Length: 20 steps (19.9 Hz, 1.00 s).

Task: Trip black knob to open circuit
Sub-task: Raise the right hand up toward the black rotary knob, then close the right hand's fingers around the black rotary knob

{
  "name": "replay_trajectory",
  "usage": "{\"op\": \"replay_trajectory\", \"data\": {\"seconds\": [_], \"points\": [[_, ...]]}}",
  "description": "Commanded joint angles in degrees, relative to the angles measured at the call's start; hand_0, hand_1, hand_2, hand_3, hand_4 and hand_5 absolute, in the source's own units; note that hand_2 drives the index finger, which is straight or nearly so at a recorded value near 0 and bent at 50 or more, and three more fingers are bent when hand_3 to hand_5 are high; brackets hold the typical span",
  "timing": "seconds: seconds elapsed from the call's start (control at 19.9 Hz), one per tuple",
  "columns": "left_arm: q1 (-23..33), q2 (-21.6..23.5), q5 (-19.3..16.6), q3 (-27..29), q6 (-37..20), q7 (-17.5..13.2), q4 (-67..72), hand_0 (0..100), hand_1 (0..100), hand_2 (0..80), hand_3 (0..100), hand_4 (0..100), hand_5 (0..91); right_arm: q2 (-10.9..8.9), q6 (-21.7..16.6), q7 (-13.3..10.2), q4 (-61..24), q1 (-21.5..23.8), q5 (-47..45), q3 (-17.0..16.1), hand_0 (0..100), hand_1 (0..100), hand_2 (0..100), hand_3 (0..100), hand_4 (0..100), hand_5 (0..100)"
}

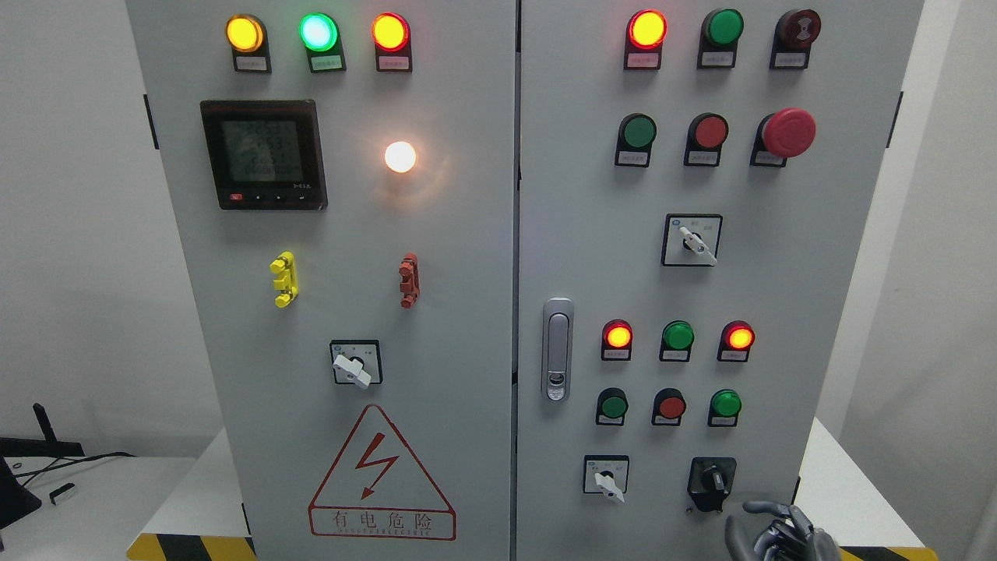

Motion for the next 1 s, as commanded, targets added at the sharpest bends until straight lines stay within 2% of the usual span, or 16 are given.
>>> {"op": "replay_trajectory", "data": {"seconds": [0.0,0.15,0.95], "points": [[0.0,0.0,0.3,0.0,0.0,0.0,0.0,12,39,0.0,0,0,0.0,1.84,0.1,0.0,2.6,-0.9,0.0,1.5,36,66,44,87,96,100],[0.0,0.0,0.3,0.0,0.0,0.0,0.0,12,39,0.0,0,0,0.0,1.85,0.1,-0.1,3.5,-2.0,0.0,1.3,37,66,44,87,96,100],[0.0,0.1,0.3,0.0,0.0,0.0,0.0,12,39,0.0,0,0,0.0,1.84,-0.2,-0.1,3.2,-2.1,-0.1,1.2,36,67,47,89,98,100]]}}
